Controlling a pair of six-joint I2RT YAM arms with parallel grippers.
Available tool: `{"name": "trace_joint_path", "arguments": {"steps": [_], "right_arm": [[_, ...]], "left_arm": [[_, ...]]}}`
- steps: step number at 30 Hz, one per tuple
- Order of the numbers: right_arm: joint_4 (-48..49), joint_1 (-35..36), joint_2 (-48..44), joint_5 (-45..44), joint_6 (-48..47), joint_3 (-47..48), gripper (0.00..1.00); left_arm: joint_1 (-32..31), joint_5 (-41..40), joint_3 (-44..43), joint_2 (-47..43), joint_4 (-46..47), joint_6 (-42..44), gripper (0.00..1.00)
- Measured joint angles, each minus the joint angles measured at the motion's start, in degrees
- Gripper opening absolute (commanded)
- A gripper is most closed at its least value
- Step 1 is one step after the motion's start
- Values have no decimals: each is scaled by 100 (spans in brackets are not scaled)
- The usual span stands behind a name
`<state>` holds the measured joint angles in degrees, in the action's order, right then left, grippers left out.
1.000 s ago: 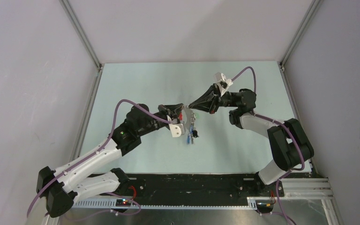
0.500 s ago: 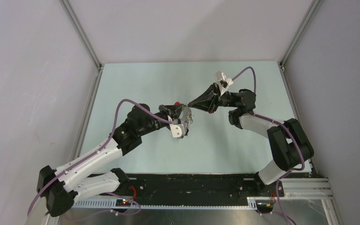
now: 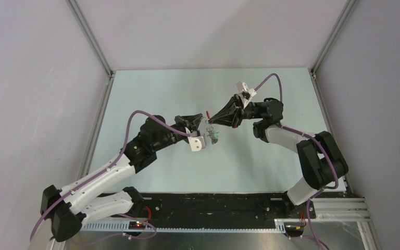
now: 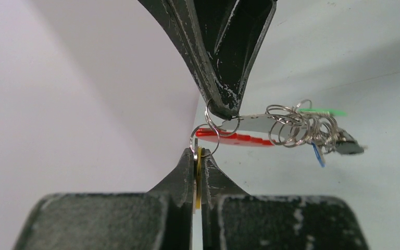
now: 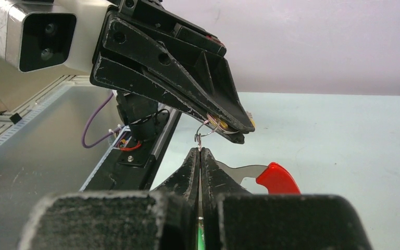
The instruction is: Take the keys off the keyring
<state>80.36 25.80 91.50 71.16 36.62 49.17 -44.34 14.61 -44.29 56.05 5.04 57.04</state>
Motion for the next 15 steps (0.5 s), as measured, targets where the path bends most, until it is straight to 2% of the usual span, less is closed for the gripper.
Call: {"name": "trace_joint_path", "arguments": {"steps": [5, 9, 15], "right_arm": [[-391, 120, 22, 127, -236, 149, 0], [-1099, 210, 20, 129, -715, 240, 0], [-3185, 345, -254, -57, -2159, 479, 0]], "left_arm": [[17, 55, 0, -31, 0, -2, 0], [17, 129, 0, -33, -2, -2, 0], [44, 142, 7, -35, -179, -2, 0]]}}
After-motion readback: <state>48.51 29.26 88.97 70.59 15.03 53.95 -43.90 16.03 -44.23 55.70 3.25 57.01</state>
